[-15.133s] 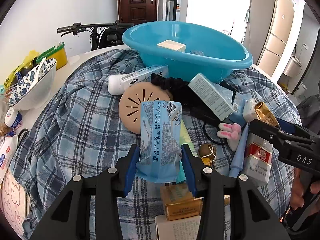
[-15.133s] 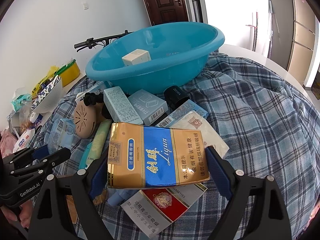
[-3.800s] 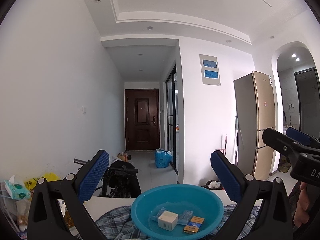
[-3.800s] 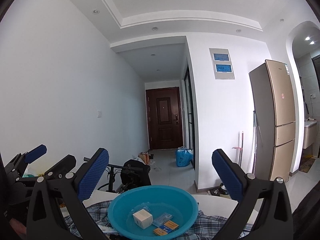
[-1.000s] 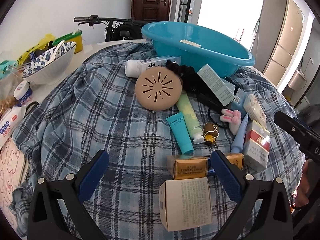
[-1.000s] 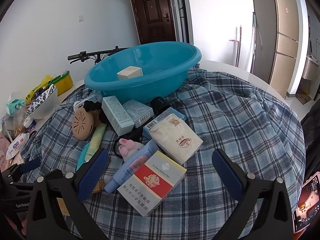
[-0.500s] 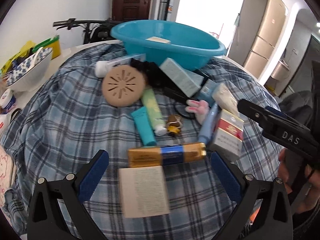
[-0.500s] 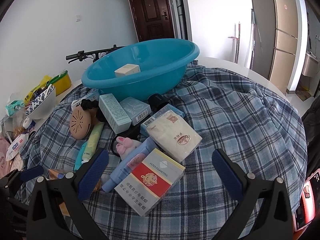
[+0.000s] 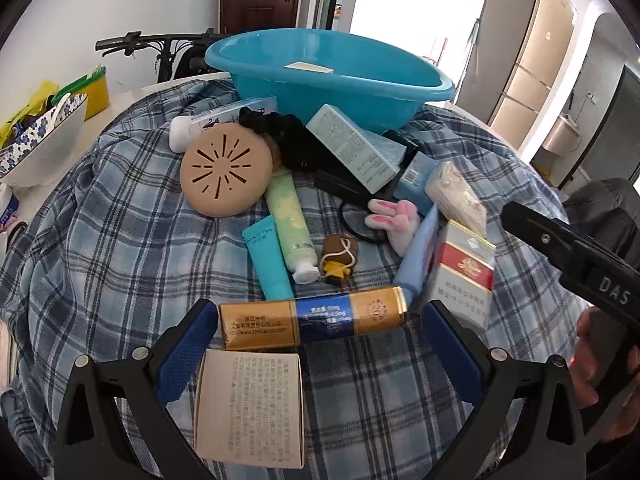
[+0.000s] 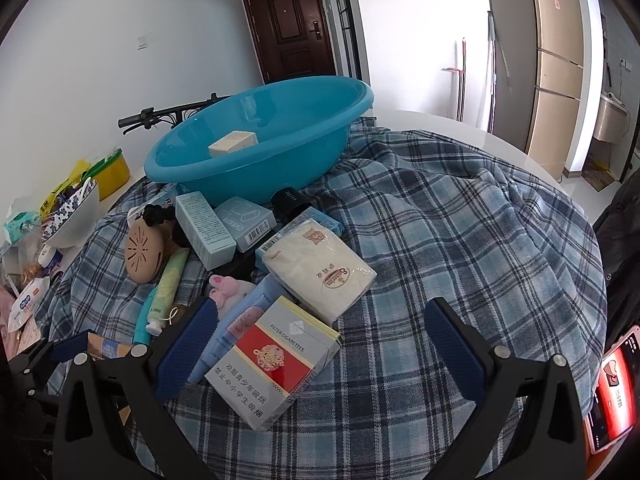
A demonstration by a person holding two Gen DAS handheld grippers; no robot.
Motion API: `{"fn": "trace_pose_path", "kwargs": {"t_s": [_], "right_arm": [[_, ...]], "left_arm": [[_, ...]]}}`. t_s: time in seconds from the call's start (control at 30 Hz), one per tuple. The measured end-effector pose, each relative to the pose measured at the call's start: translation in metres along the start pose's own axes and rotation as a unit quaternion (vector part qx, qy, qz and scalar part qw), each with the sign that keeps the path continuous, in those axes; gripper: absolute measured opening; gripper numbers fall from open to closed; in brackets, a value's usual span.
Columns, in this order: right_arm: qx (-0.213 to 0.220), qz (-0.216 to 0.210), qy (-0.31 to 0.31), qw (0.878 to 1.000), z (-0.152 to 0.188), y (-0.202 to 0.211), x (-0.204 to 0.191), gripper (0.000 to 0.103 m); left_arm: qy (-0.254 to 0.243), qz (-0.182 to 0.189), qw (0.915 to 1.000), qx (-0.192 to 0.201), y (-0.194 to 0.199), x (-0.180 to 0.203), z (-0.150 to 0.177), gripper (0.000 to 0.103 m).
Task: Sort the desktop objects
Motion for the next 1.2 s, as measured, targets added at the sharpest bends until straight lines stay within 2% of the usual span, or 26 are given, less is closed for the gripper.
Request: {"fn": "trace_pose_path", "kwargs": {"t_s": [0.33, 0.47, 0.7, 0.93, 0.97, 1.0, 1.13, 1.2], "right_arm": [[-0.009, 0.000, 0.010, 1.000, 0.003, -0.006, -0.007, 0.103], [-0.012, 0.001, 0.016, 1.000, 0.003, -0.008, -0.010, 0.103], [-0.012, 0.003, 0.016, 1.000, 0.004, -0.007, -0.011, 0.103], [-0.010, 0.006, 0.006, 1.000, 0.003, -0.005, 0.001, 0.103], [-0.010, 0.006, 0.004, 1.000, 0.003, -0.005, 0.003, 0.103], [-0.010, 0.007, 0.001, 1.000, 0.003, -0.006, 0.005, 0.103], [-0.013, 0.001, -0.009, 1.000, 0.002, -0.008, 0.010, 0.103], [-0.014, -0.003, -0.010, 1.000, 0.002, -0.008, 0.009, 0.103]], "left_arm": [[0.016, -0.008, 0.9998, -0.006, -0.001, -0.012, 0.001, 0.103], [0.022, 0.008, 0.9997, -0.005, 0.000, -0.013, 0.000, 0.103], [0.014, 0.004, 0.9999, -0.005, -0.006, -0.008, -0.006, 0.103], [0.012, 0.012, 0.9993, -0.032, -0.028, 0.001, -0.006, 0.103], [0.009, 0.008, 0.9995, -0.030, -0.029, 0.002, -0.007, 0.101], [0.005, 0.003, 0.9996, -0.026, -0.028, 0.003, -0.007, 0.090], [-0.004, -0.006, 0.9996, -0.028, -0.029, 0.004, -0.008, 0.067], [-0.001, -0.008, 0.9997, -0.024, -0.027, 0.002, -0.009, 0.050]]}}
Point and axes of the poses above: each gripper's, at about its wrist camera, not at the fingertips, and y roughly against the way its jaws point, x to its right, z to its underside, the point moved 10 cm from there along -y, roughly the way its jaws point, and after that the axes turned 11 degrees about -x, right-handed, at the moved point
